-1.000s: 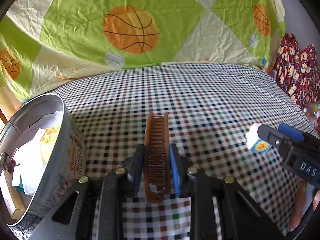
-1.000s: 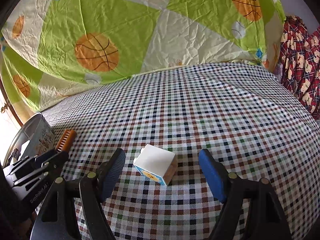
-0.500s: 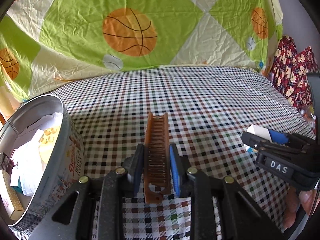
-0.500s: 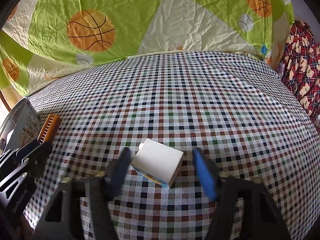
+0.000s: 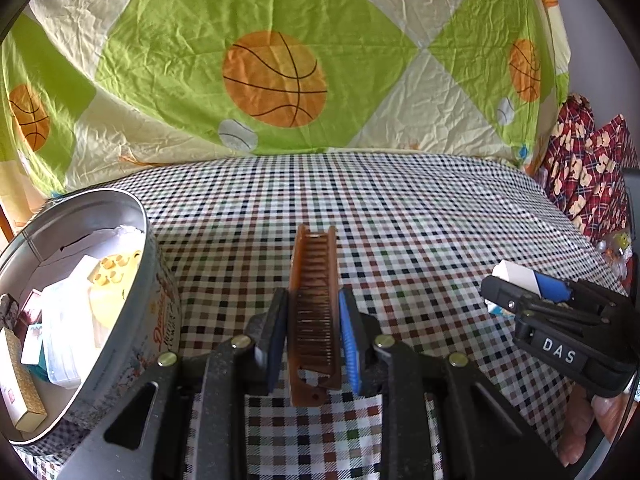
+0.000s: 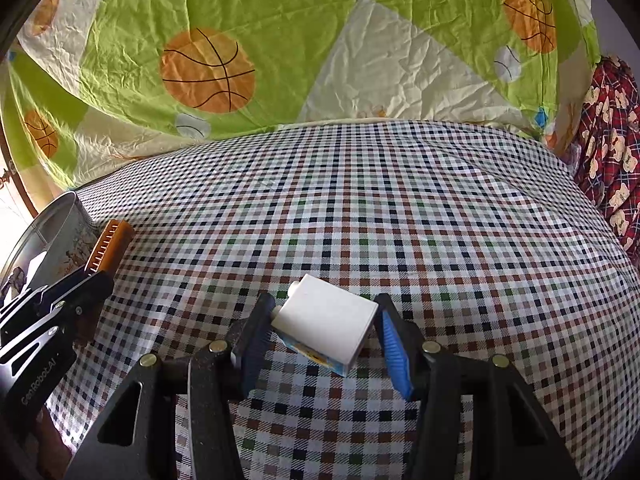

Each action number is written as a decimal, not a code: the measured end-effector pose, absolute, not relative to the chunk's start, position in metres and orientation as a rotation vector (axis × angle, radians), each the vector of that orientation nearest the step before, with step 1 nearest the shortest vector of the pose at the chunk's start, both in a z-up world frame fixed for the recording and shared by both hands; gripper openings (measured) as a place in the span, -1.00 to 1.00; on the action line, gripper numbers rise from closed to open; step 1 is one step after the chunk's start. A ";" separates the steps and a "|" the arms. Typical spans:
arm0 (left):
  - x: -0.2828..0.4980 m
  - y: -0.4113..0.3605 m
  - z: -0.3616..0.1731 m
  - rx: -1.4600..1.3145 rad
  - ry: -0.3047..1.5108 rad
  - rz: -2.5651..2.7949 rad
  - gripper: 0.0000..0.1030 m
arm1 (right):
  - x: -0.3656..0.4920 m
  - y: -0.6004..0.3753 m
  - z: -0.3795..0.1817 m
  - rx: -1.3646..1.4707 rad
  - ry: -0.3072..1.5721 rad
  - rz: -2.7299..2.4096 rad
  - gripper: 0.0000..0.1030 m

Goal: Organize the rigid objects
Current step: 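Lift and carry the comb and sunflower brick over the tin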

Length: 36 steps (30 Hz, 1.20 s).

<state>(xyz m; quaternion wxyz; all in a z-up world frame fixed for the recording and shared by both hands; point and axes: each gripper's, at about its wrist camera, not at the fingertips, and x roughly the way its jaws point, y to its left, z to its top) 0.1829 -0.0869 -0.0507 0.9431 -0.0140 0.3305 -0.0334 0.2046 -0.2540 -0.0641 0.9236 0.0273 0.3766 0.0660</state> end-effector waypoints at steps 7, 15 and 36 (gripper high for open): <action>0.181 -0.087 -0.050 -0.027 0.657 -0.059 -0.54 | 0.195 -0.254 -0.056 0.068 0.706 0.155 0.04; 0.176 -0.085 -0.048 -0.030 0.634 -0.052 -0.54 | 0.182 -0.254 -0.047 0.072 0.621 0.160 0.04; 0.158 -0.082 -0.033 -0.027 0.515 -0.009 -0.54 | 0.145 -0.255 -0.024 0.066 0.398 0.121 0.04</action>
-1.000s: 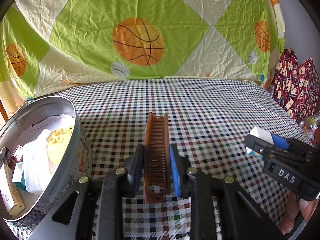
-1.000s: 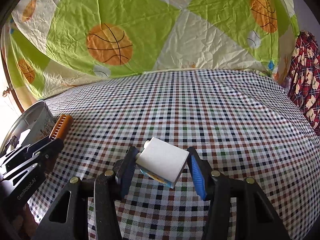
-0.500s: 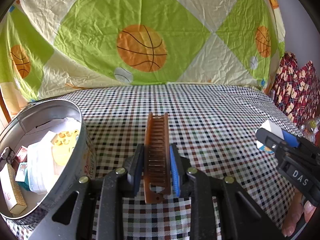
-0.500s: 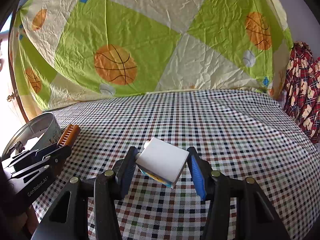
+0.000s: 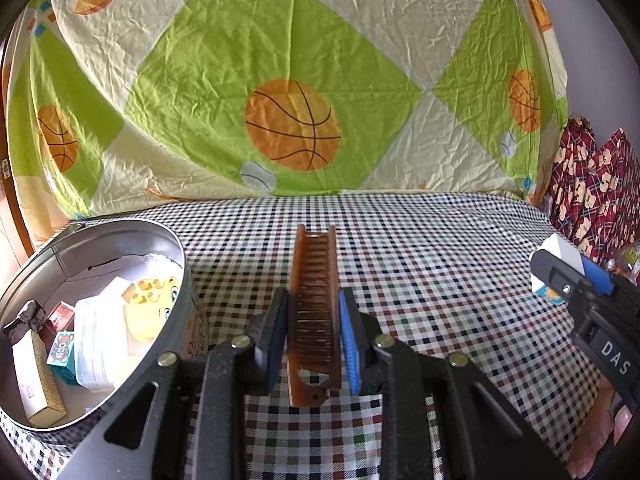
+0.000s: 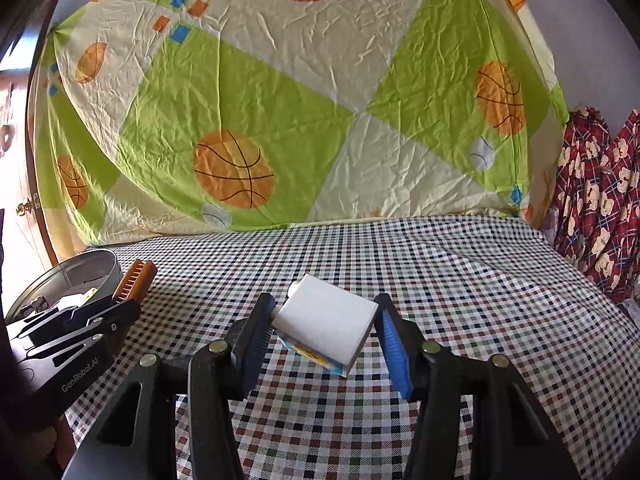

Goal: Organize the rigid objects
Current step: 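Lift and carry the comb and sunflower brick over the tin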

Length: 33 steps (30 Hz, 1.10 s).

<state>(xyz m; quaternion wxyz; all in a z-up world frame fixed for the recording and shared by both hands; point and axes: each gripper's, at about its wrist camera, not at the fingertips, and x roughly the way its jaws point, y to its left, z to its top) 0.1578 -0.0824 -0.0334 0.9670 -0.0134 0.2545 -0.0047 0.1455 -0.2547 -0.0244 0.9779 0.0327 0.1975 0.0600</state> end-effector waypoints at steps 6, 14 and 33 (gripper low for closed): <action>0.152 -0.082 -0.032 -0.021 0.480 -0.002 -0.54 | 0.135 -0.254 -0.022 0.067 0.349 0.118 0.04; 0.141 -0.079 -0.028 -0.036 0.420 0.017 -0.54 | 0.131 -0.255 -0.019 0.090 0.319 0.115 0.04; 0.124 -0.062 -0.023 -0.052 0.355 0.075 -0.54 | 0.129 -0.242 -0.017 0.092 0.297 0.133 0.04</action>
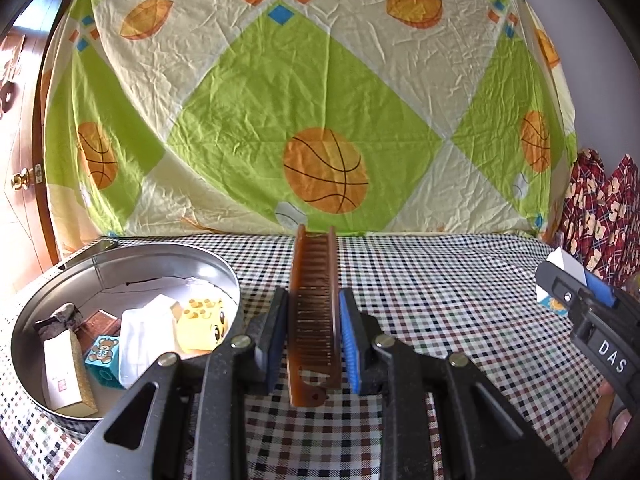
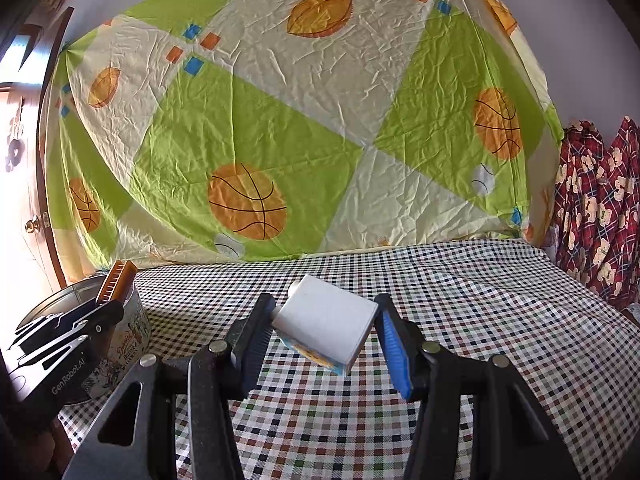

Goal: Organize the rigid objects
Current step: 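Lift and carry the comb and sunflower brick over the tin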

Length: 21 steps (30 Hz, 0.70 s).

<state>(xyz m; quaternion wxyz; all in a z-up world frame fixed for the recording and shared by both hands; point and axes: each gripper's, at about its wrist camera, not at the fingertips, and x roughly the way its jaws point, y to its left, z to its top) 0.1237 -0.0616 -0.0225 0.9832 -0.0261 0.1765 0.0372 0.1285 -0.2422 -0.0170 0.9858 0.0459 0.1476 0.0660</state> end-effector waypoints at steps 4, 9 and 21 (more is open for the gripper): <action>0.120 -0.059 -0.022 -0.050 0.346 0.083 -0.54 | 0.128 -0.236 -0.017 0.086 0.295 0.147 0.04; 0.116 -0.051 -0.021 -0.065 0.344 0.089 -0.54 | 0.126 -0.223 -0.016 0.069 0.288 0.168 0.04; 0.110 -0.035 -0.023 -0.078 0.347 0.101 -0.54 | 0.125 -0.197 -0.015 0.039 0.281 0.214 0.04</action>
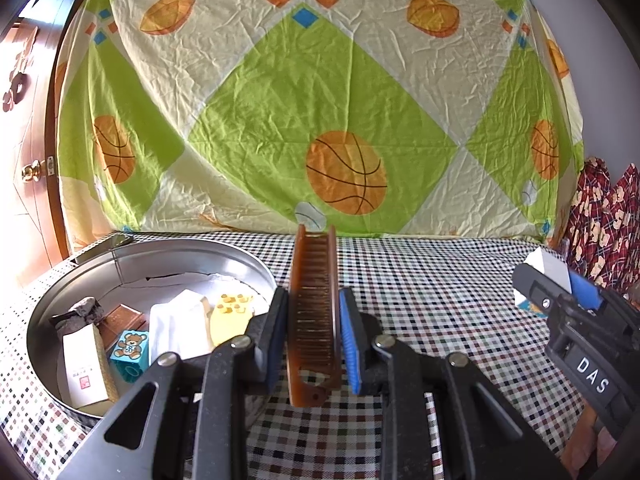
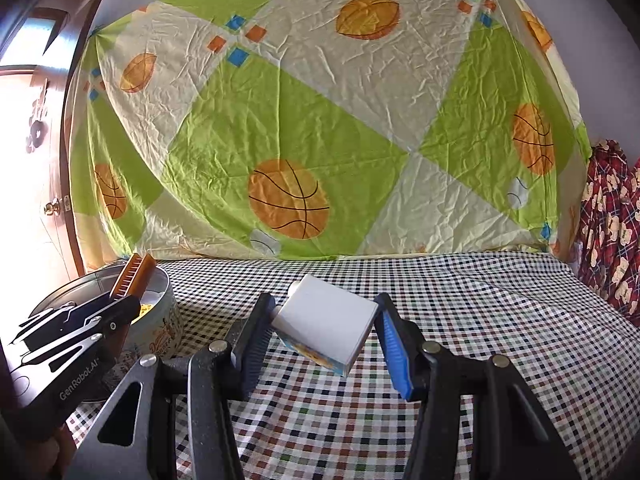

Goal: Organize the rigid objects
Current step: 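Lift and carry the comb and sunflower brick over the tin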

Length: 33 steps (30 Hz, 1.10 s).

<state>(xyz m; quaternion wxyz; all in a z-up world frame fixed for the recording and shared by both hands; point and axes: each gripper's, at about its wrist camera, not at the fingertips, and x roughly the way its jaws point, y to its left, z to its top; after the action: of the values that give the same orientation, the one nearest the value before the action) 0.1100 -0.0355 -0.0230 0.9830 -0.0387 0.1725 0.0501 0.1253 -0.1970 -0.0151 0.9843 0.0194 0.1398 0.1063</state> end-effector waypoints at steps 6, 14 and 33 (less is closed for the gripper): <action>0.108 -0.027 -0.023 -0.093 0.347 0.113 -0.54 | 0.125 -0.184 -0.015 0.027 0.278 0.239 0.04; 0.105 -0.017 -0.024 -0.103 0.345 0.125 -0.54 | 0.124 -0.172 -0.016 0.021 0.279 0.260 0.04; 0.099 0.001 -0.023 -0.118 0.330 0.158 -0.54 | 0.122 -0.149 -0.016 0.013 0.274 0.302 0.04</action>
<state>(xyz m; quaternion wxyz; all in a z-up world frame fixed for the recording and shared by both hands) 0.0988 0.0010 -0.0235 0.9816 -0.0584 0.1640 0.0787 0.1215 -0.1493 -0.0160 0.9793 0.0062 0.1362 0.1500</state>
